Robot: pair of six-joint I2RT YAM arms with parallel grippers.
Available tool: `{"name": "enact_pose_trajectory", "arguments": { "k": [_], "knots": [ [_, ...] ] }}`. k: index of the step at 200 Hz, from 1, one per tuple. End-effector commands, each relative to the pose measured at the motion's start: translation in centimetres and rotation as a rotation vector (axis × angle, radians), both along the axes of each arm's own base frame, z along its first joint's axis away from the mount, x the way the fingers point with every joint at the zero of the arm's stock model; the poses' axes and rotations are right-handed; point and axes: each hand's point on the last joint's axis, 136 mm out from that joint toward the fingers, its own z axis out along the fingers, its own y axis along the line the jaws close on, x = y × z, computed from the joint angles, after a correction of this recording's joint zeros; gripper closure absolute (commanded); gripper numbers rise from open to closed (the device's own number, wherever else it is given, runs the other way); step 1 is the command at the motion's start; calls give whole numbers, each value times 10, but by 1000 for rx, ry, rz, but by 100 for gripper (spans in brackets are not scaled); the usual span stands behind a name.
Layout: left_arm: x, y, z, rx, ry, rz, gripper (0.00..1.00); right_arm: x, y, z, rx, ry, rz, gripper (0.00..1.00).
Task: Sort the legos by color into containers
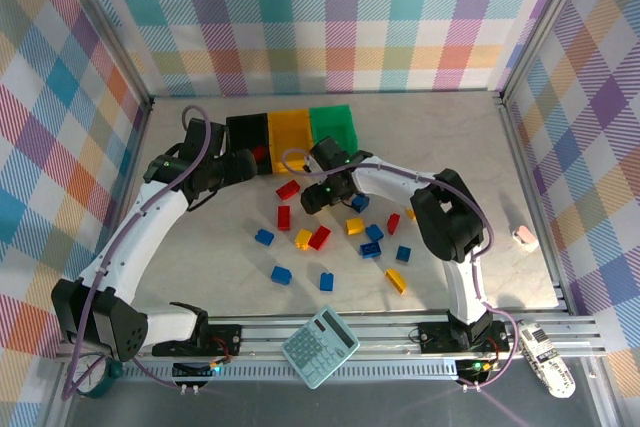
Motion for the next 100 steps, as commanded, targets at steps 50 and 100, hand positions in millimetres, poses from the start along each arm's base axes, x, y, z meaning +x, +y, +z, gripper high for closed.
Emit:
{"name": "enact_pose_trajectory", "arguments": {
  "k": [50, 100],
  "knots": [
    [-12, -4, -5, 18, 48, -48, 9, 9, 13, -8, -24, -5, 24, 34],
    [-21, -8, -10, 34, 81, -67, 10, 11, 8, -13, -66, -7, 28, 48]
  ]
}}
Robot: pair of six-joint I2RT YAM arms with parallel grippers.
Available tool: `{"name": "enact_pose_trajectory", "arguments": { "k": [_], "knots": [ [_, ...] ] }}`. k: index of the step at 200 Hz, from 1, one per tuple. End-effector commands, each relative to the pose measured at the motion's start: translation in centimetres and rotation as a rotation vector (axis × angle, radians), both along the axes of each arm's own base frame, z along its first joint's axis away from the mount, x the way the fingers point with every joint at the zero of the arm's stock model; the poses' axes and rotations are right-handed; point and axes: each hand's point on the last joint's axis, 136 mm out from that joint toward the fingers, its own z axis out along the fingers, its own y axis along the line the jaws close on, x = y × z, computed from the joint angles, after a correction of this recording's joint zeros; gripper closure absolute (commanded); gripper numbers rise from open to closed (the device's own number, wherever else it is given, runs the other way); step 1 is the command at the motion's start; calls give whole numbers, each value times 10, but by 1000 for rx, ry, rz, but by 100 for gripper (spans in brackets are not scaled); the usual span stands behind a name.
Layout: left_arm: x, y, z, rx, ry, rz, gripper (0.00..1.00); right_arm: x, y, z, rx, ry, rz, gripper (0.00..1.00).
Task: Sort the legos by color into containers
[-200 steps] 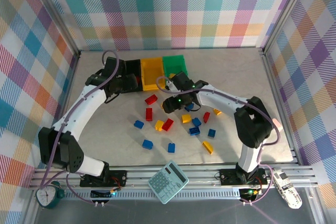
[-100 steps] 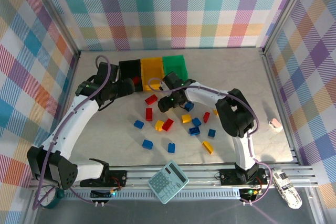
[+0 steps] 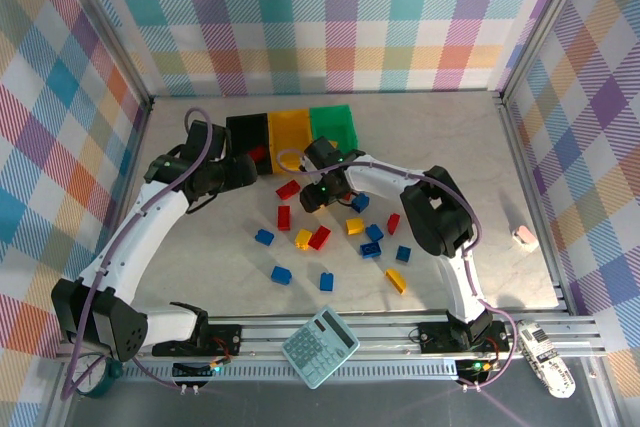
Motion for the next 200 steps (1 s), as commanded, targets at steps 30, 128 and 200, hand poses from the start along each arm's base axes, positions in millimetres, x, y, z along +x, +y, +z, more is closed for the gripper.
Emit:
{"name": "enact_pose_trajectory", "arguments": {
  "k": [30, 128, 200],
  "knots": [
    [-9, -8, -1, 14, 20, -34, 11, 4, -3, 9, -41, -31, 16, 58],
    [-32, -29, -11, -6, 44, -56, 11, 77, -42, 116, 90, -178, -120, 59],
    [-50, -46, -36, 8, 100, -63, 11, 160, -49, 119, 143, -204, -208, 56]
  ]
}}
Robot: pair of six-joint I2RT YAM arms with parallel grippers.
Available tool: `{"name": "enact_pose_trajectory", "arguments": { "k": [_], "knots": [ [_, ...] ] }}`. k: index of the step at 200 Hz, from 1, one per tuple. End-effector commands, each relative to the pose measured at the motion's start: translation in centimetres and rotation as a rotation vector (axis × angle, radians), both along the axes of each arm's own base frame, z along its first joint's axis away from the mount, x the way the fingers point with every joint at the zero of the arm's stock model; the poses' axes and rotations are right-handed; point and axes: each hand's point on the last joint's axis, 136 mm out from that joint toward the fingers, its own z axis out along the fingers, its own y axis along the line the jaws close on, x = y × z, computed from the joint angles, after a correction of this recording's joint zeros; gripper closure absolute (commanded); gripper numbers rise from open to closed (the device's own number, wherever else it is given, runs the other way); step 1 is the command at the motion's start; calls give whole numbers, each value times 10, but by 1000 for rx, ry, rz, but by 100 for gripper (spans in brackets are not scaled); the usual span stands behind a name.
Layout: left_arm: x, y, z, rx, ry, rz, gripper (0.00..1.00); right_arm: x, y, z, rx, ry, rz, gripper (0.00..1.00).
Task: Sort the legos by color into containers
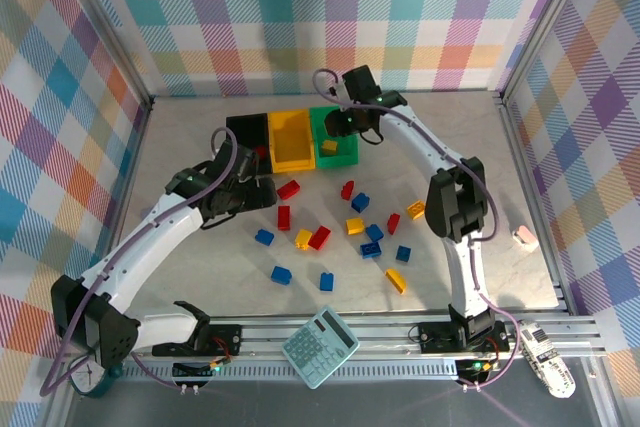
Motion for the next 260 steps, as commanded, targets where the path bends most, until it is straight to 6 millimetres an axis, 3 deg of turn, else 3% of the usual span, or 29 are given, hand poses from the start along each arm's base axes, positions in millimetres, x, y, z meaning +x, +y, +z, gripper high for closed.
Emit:
{"name": "enact_pose_trajectory", "arguments": {
  "k": [1, 39, 75, 111, 157, 208, 260],
  "knots": [
    [-11, 0, -8, 16, 29, 14, 11, 9, 6, -17, -5, 56, 12, 56],
    [-29, -12, -28, 55, 86, -36, 11, 30, 9, -32, -4, 71, 0, 38],
    [-45, -30, -47, 64, 132, -110, 10, 28, 4, -21, -2, 61, -15, 31],
    [-60, -48, -70, 88, 174, -169, 10, 5, -8, -5, 8, 64, -33, 31],
    [-86, -60, -96, 132, 278, -241, 10, -43, -32, 16, 38, 73, -61, 31],
    [-112, -58, -110, 135, 358, -305, 11, -85, -57, 8, 26, 117, -117, 30],
    [-127, -60, -131, 127, 417, -365, 15, -103, -70, -2, 18, 150, -161, 30]
  ]
}}
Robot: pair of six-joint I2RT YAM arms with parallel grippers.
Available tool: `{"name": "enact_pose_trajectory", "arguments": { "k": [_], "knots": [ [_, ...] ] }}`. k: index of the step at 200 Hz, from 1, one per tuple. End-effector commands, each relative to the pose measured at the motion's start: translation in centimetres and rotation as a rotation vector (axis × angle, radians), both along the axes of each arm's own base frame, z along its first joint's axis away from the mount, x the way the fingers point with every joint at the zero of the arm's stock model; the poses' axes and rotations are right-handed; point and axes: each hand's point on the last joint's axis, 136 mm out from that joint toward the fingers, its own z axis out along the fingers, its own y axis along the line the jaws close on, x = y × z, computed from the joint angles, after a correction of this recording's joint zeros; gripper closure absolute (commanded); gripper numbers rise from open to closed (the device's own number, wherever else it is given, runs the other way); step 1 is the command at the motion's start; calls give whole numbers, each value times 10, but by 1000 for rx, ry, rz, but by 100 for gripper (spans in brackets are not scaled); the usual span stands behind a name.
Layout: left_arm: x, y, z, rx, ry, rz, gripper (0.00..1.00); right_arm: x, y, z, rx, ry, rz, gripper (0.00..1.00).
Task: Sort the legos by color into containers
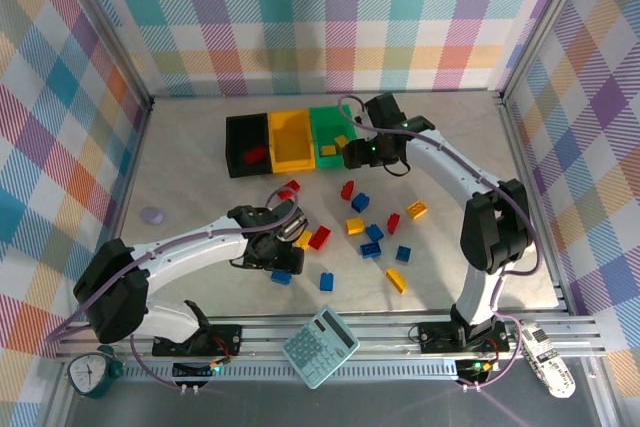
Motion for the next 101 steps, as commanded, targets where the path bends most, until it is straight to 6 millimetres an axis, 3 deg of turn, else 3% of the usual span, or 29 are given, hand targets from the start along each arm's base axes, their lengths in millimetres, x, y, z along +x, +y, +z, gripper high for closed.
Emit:
{"name": "enact_pose_trajectory", "arguments": {
  "k": [1, 101],
  "knots": [
    [-15, -3, -8, -8, 52, -52, 15, -1, -7, 14, 21, -27, -47, 30],
    [-16, -6, -37, 69, 103, -102, 24, -17, -23, 16, -14, -32, -73, 30]
  ]
}}
